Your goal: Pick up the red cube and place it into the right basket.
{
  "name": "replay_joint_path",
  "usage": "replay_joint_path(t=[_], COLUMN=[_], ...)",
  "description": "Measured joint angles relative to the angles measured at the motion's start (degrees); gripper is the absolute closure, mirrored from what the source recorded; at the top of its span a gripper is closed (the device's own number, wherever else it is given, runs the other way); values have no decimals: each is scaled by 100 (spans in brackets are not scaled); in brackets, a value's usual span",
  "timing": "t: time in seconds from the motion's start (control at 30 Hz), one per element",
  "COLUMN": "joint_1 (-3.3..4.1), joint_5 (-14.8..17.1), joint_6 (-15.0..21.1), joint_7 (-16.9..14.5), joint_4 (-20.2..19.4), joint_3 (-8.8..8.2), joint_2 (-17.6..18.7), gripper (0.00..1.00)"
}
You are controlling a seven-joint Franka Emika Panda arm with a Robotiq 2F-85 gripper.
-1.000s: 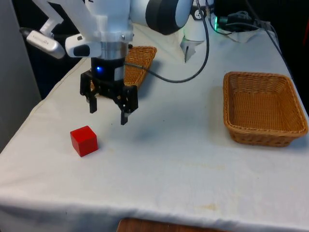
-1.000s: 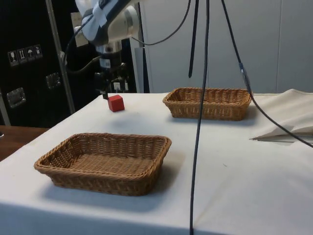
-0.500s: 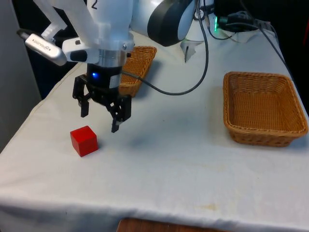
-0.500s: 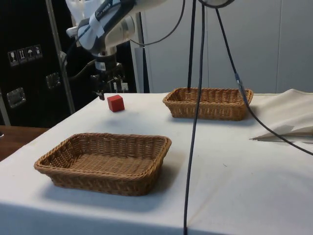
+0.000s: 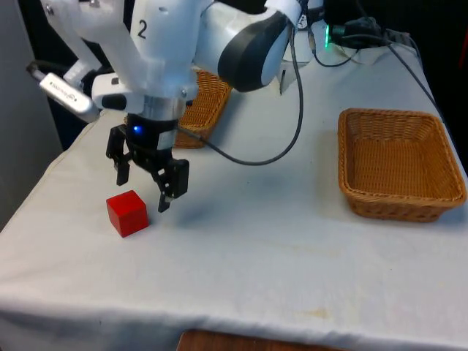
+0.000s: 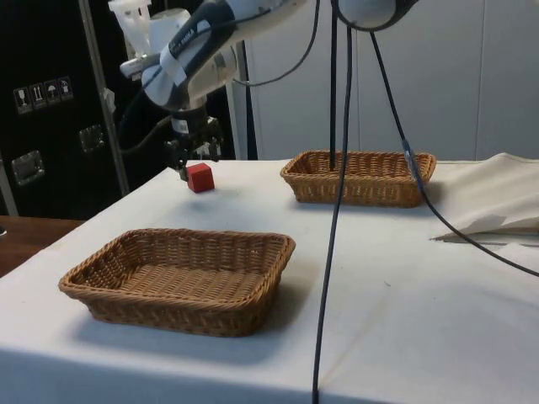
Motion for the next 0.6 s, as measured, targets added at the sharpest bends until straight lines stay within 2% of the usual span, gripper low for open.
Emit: replay_joint_path(t=[0.33,0.53,0.6], joint_1=[-92,-212,-229], joint_5=[206,458,498], joint_6=[132,143,143], joint_7=[189,258,258], joint_4=[63,229,264], joint_3=[-6,-6,-6], joint_2=[292,516,539], gripper=[0,0,0])
